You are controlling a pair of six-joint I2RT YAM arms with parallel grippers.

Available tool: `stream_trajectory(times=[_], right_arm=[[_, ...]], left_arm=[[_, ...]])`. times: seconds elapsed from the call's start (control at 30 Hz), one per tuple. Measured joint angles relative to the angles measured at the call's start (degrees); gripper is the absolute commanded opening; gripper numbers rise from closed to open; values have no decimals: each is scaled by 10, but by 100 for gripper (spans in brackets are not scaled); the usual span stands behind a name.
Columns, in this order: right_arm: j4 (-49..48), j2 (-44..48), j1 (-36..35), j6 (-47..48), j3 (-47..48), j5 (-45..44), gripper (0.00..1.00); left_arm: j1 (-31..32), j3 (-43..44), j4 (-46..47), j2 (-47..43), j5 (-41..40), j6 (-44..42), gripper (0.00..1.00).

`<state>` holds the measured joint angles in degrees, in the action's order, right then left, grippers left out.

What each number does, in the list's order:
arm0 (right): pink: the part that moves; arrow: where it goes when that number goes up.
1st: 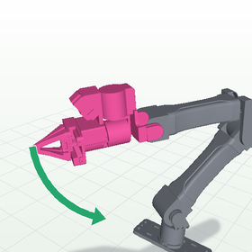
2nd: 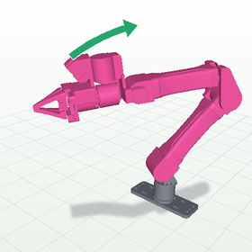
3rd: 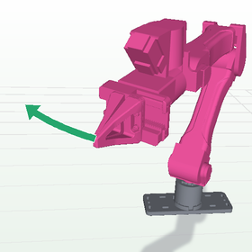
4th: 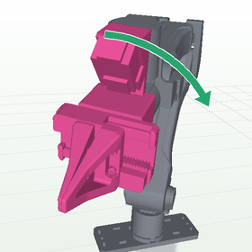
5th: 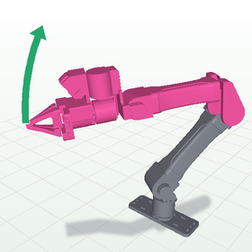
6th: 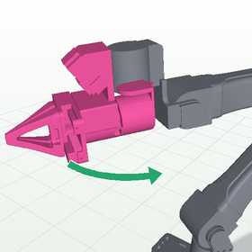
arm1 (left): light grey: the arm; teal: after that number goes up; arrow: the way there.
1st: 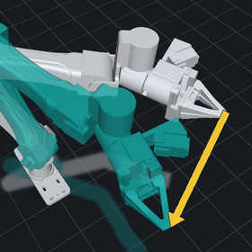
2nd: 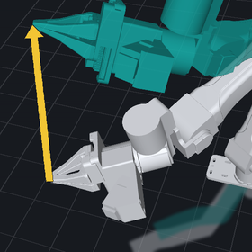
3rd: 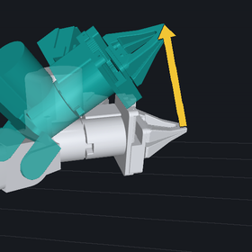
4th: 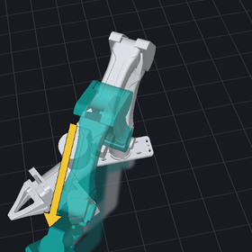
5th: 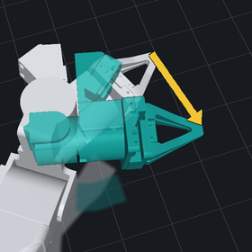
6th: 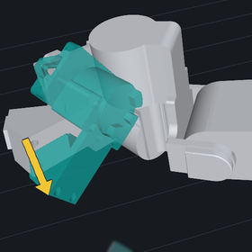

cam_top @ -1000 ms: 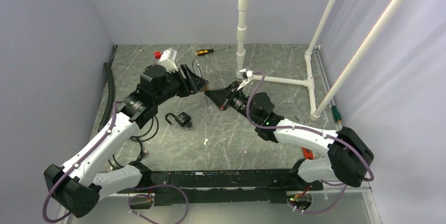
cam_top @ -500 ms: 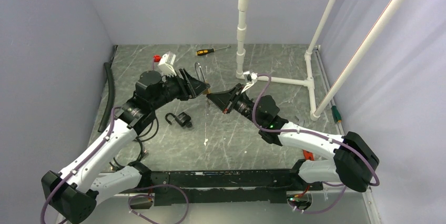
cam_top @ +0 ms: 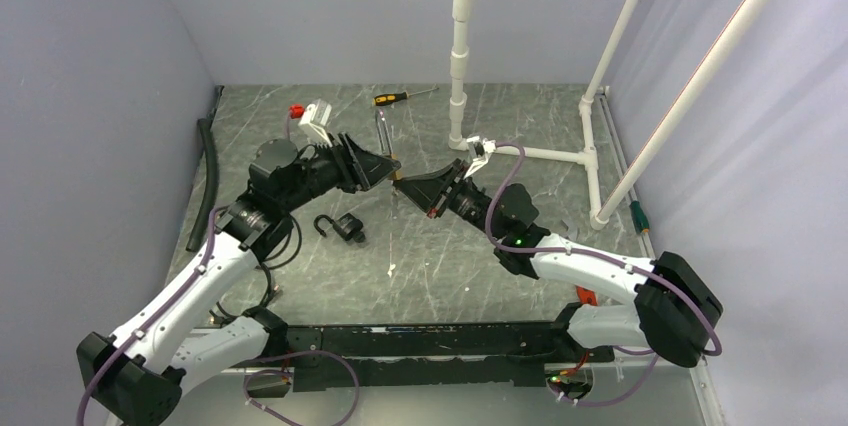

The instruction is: Unlock with the key

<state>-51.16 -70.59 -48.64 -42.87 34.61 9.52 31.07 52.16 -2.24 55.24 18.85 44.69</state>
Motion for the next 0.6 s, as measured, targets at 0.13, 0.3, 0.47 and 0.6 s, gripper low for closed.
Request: stream_trajectory(times=[0.13, 0.3, 0.47, 0.6], right_arm=[[-17, 4, 1, -5, 0, 15, 0], [-38, 6, 2, -13, 0, 36, 0], [-66, 6, 7, -22, -1, 70, 0], [-74, 6, 8, -28, -1, 89, 0]], left_arm=[[0, -2, 12, -12, 14, -2, 0], [-2, -4, 27, -23, 34, -5, 0], [-3, -5, 44, -31, 59, -6, 0], [-4, -5, 42, -39, 74, -21, 0]])
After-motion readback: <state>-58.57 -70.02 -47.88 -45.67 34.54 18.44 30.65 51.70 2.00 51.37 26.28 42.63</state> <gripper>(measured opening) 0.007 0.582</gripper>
